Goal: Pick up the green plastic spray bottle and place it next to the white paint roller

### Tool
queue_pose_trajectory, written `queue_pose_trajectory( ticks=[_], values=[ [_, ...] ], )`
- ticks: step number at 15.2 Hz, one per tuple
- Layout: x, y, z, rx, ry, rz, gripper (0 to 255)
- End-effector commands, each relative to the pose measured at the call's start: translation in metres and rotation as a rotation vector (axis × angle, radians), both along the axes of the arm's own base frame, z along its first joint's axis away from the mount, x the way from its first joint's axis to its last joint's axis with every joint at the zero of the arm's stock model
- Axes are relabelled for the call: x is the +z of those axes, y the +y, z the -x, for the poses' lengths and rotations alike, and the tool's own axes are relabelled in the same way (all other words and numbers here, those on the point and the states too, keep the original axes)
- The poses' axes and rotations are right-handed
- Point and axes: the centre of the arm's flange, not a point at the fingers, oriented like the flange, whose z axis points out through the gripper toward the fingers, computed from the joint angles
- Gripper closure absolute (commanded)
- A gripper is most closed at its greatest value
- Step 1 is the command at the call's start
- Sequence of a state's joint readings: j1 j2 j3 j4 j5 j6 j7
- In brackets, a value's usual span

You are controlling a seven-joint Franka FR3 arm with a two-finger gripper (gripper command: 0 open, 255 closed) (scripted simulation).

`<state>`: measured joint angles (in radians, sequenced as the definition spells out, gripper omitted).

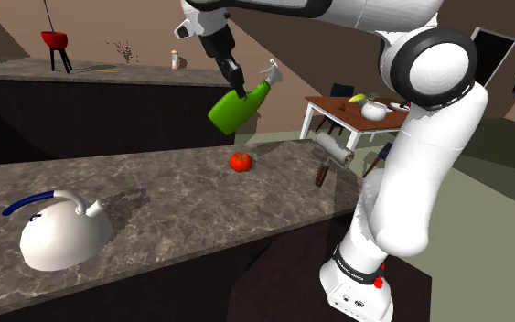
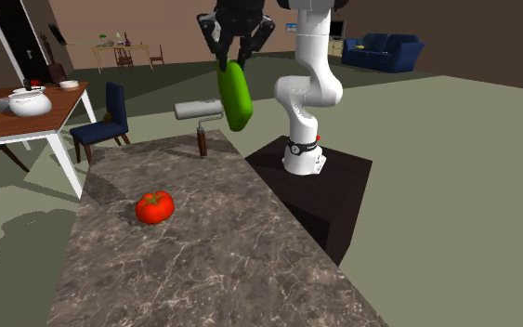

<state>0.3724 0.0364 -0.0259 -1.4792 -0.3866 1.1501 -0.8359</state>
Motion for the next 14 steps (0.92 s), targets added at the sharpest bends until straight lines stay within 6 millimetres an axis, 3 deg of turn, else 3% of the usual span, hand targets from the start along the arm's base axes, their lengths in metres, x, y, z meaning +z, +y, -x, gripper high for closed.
queue_pose_trajectory(
  ticks=[1, 14],
  values=[
    [-0.002, -0.026, 0.003, 0.002, 0.0, -0.001, 255],
    [-0.001, -0.197, 0.012, 0.002, 0.0, -0.001, 255]
  ],
)
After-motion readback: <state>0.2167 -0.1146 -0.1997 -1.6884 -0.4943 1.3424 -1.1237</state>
